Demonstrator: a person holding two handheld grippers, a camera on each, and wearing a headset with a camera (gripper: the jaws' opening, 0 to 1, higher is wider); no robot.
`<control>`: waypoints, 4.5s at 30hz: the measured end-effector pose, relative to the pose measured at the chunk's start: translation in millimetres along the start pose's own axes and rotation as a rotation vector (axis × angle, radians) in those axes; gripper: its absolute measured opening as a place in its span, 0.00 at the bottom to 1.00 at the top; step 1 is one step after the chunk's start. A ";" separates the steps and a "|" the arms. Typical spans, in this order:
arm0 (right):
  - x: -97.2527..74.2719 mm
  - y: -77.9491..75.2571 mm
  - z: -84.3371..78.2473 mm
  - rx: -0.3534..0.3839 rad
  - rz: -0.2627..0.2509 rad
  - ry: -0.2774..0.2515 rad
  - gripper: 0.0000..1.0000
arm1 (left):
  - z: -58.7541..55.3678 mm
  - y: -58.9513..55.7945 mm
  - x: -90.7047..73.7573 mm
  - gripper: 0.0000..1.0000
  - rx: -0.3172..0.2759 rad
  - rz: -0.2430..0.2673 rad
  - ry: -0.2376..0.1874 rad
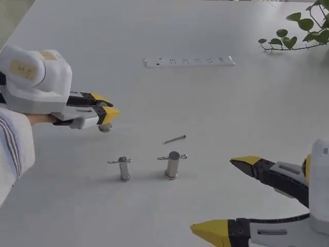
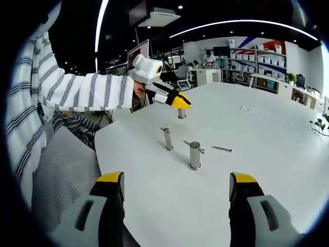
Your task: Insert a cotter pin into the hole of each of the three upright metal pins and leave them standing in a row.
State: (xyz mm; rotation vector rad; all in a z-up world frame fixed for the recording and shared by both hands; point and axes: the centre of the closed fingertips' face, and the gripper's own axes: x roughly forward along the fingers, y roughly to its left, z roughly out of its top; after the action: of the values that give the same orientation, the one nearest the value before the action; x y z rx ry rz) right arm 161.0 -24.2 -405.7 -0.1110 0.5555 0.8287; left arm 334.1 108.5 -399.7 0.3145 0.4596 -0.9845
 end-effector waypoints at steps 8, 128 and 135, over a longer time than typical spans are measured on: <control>1.4 3.6 4.7 -0.021 0.020 -0.009 0.82 | 11.1 -29.8 -41.0 0.10 -0.001 -0.032 -0.061; 42.5 -98.9 57.9 -0.608 0.145 0.374 0.59 | -60.6 -153.8 -91.6 0.99 -0.193 -0.111 -0.013; 70.7 -100.4 46.0 -0.645 0.216 0.450 0.43 | -66.0 -153.3 -93.5 0.99 -0.221 -0.103 0.000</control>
State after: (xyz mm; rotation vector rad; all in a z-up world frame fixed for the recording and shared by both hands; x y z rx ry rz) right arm 291.7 -31.1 -414.3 -0.8563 0.7102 1.1832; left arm 144.4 126.2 -416.6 0.0930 0.5836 -1.0228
